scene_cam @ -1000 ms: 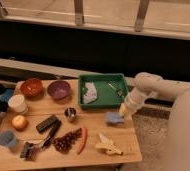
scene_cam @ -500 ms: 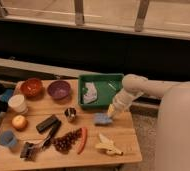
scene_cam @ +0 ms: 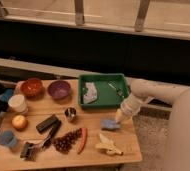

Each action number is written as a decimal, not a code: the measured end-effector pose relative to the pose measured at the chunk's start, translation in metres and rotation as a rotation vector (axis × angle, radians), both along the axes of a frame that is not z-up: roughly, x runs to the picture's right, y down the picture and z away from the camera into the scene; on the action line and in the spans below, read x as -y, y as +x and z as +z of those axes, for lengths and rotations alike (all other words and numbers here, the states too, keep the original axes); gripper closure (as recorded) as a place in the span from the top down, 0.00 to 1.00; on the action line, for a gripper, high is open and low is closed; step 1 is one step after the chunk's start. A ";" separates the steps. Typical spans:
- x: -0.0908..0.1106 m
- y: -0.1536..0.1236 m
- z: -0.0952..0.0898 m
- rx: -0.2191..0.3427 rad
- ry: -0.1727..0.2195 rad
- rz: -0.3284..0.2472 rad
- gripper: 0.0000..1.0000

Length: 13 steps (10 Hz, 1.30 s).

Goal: Wipe table surface with sponge

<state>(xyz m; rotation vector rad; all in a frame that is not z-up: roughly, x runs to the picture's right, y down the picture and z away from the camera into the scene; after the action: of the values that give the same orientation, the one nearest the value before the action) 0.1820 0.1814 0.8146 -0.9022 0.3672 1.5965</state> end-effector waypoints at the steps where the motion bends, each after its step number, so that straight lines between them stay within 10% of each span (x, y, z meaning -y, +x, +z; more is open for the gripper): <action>1: 0.003 0.018 -0.001 -0.030 0.009 0.015 0.00; 5: 0.025 0.036 0.015 -0.033 0.039 0.008 0.00; 13: 0.024 -0.056 0.039 0.103 0.015 -0.044 0.00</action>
<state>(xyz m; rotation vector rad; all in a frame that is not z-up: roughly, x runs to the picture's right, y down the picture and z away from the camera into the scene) 0.1262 0.1570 0.8539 -0.9547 0.3009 1.5049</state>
